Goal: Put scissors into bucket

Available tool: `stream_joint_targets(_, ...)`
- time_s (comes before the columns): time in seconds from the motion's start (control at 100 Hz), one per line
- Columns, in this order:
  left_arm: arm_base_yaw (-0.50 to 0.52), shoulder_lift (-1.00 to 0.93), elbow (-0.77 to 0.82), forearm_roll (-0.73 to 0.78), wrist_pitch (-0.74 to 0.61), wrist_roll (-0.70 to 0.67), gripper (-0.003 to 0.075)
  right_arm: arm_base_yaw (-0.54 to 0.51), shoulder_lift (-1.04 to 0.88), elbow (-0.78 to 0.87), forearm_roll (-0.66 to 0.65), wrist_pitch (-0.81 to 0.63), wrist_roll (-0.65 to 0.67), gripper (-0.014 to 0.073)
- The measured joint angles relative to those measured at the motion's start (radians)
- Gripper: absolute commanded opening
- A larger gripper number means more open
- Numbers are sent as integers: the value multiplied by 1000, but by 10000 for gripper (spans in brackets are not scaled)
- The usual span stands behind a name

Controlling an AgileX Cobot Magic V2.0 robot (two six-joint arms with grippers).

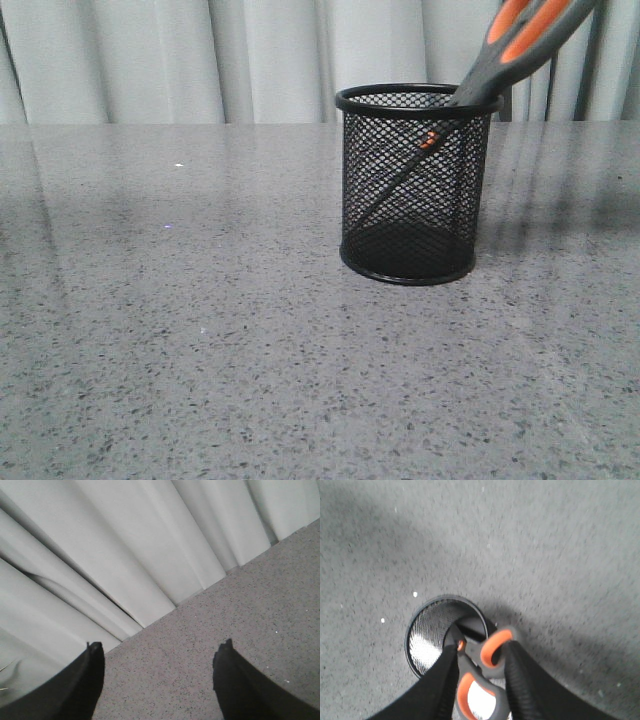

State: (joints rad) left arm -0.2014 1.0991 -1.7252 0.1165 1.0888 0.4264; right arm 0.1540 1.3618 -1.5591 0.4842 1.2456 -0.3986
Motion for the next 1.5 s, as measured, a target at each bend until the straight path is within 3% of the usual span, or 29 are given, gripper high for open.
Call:
stream_joint_targets(0.13, 0, 0, 0, 2, 0, 0, 430, 0, -19, -56, 0, -17, 13, 199)
stream_joint_targets(0.21, 0, 0, 0, 2, 0, 0, 363, 0, -44, -69, 0, -45, 24, 120)
stream_joint_targets(0.33, 0, 0, 0, 2, -1, 0, 145, 0, -92, -69, 0, -102, 30, -71)
stream_joint_targets(0.42, 0, 0, 0, -1, -2, 0, -25, 0, -130, -56, 0, -160, 31, -62)
stream_joint_targets(0.61, 0, -2, 9, -44, -9, 0, -21, 0, -236, 61, 2, -334, 35, -62)
stream_joint_targets(0.77, 0, -77, 127, -72, -112, -25, -21, 0, -389, 299, 6, -588, 35, -65)
stream_joint_targets(1.01, 0, -356, 579, -130, -518, -80, -21, 0, -654, 655, 24, -955, 36, -65)
stream_joint_targets(1.27, 0, -772, 1174, -187, -917, -173, -21, 0, -936, 981, 33, -1115, 36, -65)
stream_joint_targets(1.5, 0, -1085, 1483, -205, -1008, -181, -21, 0, -1115, 1188, 33, -1131, 36, -65)
